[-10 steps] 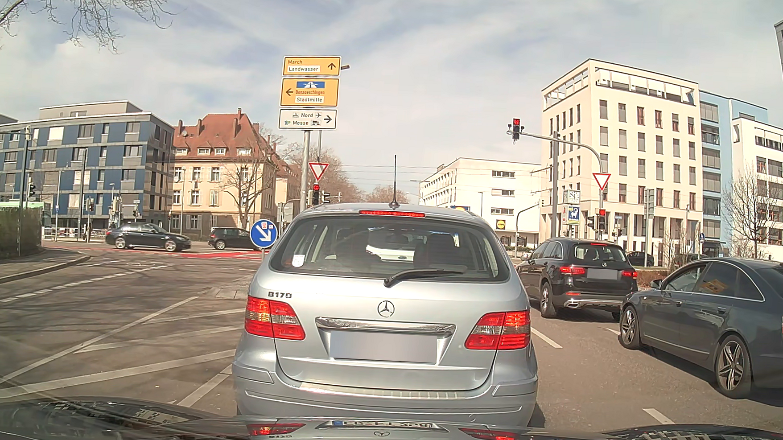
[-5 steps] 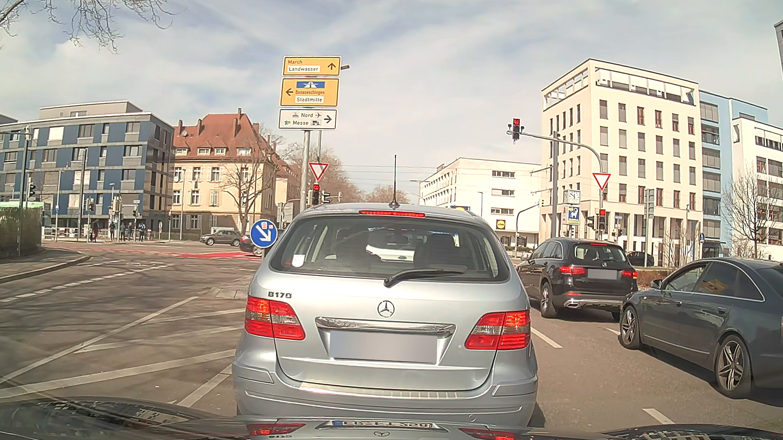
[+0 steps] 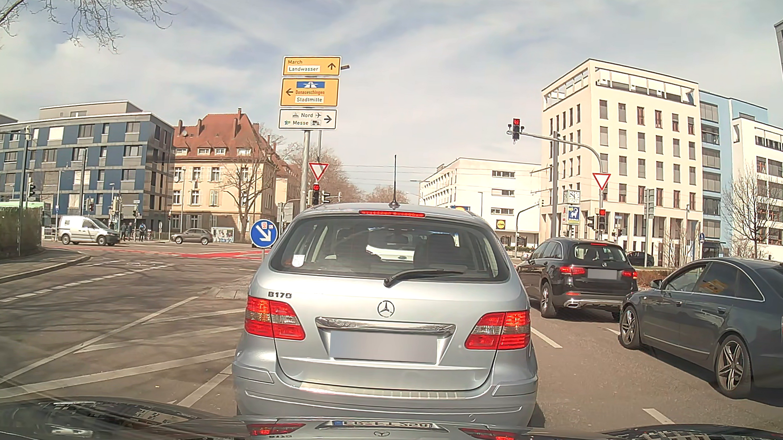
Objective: Follow the waypoints while adhering to traffic rules and regulations
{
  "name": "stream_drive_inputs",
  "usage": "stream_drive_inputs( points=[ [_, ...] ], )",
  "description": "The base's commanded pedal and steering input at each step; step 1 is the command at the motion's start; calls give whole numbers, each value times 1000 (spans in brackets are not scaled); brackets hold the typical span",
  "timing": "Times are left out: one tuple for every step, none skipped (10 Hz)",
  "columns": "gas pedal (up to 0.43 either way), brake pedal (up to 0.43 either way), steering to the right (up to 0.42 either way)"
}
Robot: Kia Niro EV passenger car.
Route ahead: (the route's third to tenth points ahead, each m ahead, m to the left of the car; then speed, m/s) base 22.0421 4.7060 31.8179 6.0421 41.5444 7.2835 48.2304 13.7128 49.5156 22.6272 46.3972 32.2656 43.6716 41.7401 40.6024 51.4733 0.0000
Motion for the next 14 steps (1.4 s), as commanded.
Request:
stream_drive_inputs(
  points=[
    [0, 299, 6],
    [0, 299, 6],
    [0, 305, 6],
    [0, 305, 6],
    [0, 305, 6],
    [0, 305, 6],
    [0, 299, 6],
    [0, 299, 6],
    [0, 299, 6],
    [0, 305, 6],
    [0, 305, 6],
    [0, 305, 6],
    [0, 299, 6],
    [0, 305, 6]
  ],
)
